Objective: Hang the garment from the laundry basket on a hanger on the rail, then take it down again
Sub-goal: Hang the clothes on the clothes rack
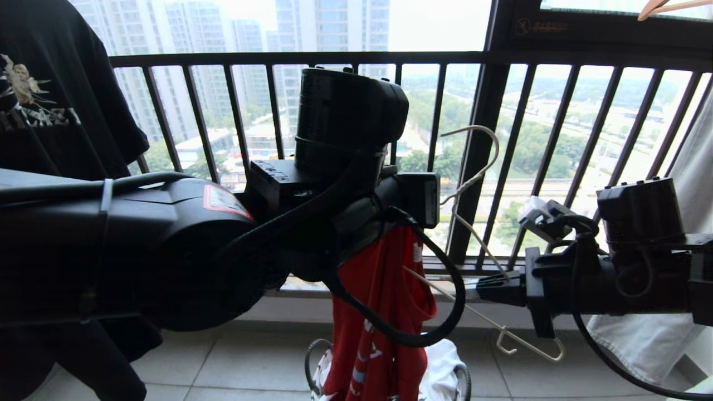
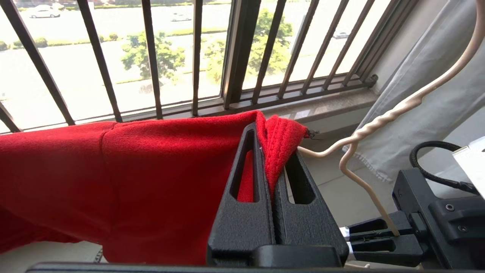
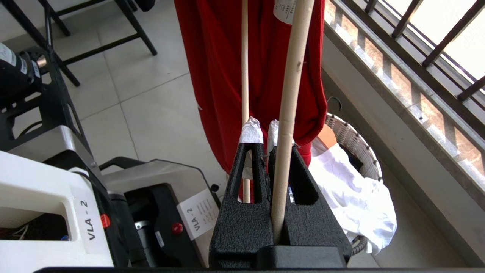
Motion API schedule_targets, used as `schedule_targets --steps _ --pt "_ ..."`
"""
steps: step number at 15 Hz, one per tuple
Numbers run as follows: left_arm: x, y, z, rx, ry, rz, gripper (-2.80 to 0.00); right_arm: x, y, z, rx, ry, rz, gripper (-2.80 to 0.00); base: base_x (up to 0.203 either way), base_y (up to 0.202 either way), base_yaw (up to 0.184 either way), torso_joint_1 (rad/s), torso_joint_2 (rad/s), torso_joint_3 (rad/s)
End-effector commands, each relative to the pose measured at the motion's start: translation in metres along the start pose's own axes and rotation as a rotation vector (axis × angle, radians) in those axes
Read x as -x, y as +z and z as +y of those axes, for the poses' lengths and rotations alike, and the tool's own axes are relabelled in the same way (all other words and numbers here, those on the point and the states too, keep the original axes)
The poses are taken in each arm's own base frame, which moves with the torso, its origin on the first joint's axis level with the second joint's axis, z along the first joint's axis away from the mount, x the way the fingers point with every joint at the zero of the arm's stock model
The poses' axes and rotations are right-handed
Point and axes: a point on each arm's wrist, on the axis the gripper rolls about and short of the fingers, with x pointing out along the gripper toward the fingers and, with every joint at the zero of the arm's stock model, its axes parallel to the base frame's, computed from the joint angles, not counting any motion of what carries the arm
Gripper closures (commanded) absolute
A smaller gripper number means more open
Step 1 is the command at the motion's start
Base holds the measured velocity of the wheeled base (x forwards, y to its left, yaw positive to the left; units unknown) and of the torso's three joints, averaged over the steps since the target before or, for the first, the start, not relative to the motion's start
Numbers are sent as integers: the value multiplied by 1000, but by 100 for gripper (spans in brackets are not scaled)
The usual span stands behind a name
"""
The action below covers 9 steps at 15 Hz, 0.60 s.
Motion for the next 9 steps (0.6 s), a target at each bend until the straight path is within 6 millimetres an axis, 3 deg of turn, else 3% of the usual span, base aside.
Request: schedule_targets --steps 1,4,9 --pt "7 5 3 6 -9 -9 0 -21 -3 -3 4 45 18 0 0 0 0 0 0 0" --pt "7 4 3 1 -14 -8 0 -39 -2 0 40 81 0 0 0 0 0 0 0 0" --pt "11 -9 -10 -17 -54 30 0 -41 -2 2 9 89 2 0 0 0 0 0 0 0"
